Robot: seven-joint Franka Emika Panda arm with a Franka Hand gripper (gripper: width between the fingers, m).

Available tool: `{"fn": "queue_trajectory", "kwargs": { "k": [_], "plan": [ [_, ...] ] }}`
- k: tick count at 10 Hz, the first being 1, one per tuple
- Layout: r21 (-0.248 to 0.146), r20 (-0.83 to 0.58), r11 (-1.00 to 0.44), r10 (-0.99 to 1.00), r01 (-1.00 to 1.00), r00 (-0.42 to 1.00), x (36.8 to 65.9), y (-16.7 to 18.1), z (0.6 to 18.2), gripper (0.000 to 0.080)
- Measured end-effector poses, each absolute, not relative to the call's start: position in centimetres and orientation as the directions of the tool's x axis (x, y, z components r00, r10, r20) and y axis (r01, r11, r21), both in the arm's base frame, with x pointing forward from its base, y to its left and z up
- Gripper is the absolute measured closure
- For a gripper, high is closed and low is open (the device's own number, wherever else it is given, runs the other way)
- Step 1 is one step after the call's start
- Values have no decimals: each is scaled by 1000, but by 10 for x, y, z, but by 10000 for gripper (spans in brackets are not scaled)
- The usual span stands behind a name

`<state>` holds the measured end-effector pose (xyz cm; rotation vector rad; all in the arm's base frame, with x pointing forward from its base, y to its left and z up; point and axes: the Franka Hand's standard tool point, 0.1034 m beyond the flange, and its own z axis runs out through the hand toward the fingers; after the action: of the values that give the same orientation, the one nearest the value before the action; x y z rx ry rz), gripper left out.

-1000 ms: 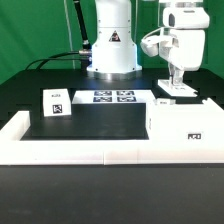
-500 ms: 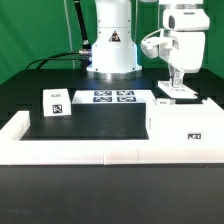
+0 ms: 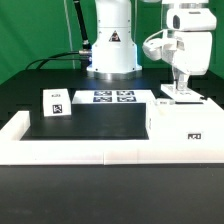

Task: Assemble cabinet

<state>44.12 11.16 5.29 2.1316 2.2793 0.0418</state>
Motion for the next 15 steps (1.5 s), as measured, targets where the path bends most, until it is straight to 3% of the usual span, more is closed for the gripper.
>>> {"fn": "queue_trajectory", "kwargs": {
  "k": [2, 6, 15],
  "plan": [
    [33, 3, 66, 998, 997, -66, 441, 111, 53, 730],
    [26, -15, 22, 1000, 999, -21, 468, 107, 58, 730],
    [37, -2, -17, 1000, 999, 17, 481, 115, 55, 729]
  ]
}}
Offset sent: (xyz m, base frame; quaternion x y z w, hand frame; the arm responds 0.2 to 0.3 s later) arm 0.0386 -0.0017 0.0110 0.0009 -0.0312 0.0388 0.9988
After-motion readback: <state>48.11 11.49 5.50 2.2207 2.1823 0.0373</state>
